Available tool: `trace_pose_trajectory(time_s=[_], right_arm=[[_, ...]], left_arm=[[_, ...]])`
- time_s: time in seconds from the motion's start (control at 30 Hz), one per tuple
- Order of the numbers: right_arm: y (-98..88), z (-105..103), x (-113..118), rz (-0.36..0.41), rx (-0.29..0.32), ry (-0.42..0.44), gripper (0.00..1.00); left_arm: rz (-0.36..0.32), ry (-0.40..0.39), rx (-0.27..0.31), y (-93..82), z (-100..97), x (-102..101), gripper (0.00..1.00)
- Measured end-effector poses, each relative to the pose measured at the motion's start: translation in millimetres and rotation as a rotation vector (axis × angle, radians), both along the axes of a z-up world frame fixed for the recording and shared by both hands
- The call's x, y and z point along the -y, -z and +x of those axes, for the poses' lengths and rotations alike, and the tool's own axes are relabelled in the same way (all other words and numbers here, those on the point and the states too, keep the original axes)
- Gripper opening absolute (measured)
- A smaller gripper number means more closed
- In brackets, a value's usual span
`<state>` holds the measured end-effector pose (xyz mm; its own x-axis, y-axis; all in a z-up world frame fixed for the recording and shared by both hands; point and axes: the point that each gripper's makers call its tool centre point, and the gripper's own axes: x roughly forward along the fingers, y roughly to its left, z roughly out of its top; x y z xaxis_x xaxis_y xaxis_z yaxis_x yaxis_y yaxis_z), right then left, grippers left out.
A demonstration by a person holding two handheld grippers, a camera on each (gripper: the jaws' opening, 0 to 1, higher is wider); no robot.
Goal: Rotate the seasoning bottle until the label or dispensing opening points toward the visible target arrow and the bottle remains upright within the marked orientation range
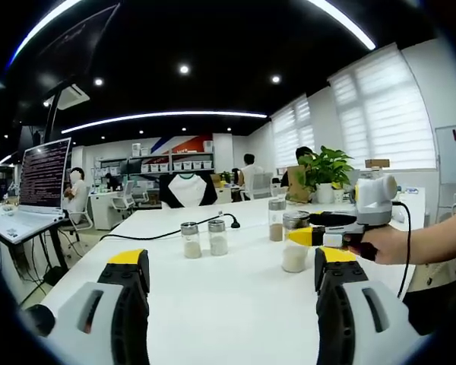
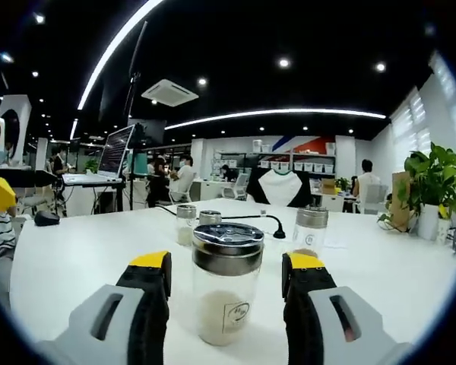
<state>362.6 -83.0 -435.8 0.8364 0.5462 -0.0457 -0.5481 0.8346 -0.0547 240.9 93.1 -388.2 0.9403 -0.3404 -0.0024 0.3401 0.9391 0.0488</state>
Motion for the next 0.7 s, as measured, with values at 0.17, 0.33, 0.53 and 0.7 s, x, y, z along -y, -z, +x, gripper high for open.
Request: trace_pose_trajectory(time_s=[0.17,0.33,0.53,0.7], right_arm=[[-2.1,-3,-1,-0.005,0.002,-0.129,0.61],[3.4,-6,-7,-0.026,-0.046,-0.288,0.61],[0.3,-3,-11,0.04,-0.074,-0.374,0.58],[-1.4,-2,-20,0.043,-0.061,-0.433,0.57]], left_arm=[[-0.001,-0.008,0.0,0.1,-1.0,-3,0.95],[0.0,-0.013,0.0,-0.5,-1.3,-5,0.95],[0.006,-0.008,0.005,-1.6,-0.8,-4,0.95],[0.009,-0.007,0.005,-1.8,-0.8,-3,0.95]])
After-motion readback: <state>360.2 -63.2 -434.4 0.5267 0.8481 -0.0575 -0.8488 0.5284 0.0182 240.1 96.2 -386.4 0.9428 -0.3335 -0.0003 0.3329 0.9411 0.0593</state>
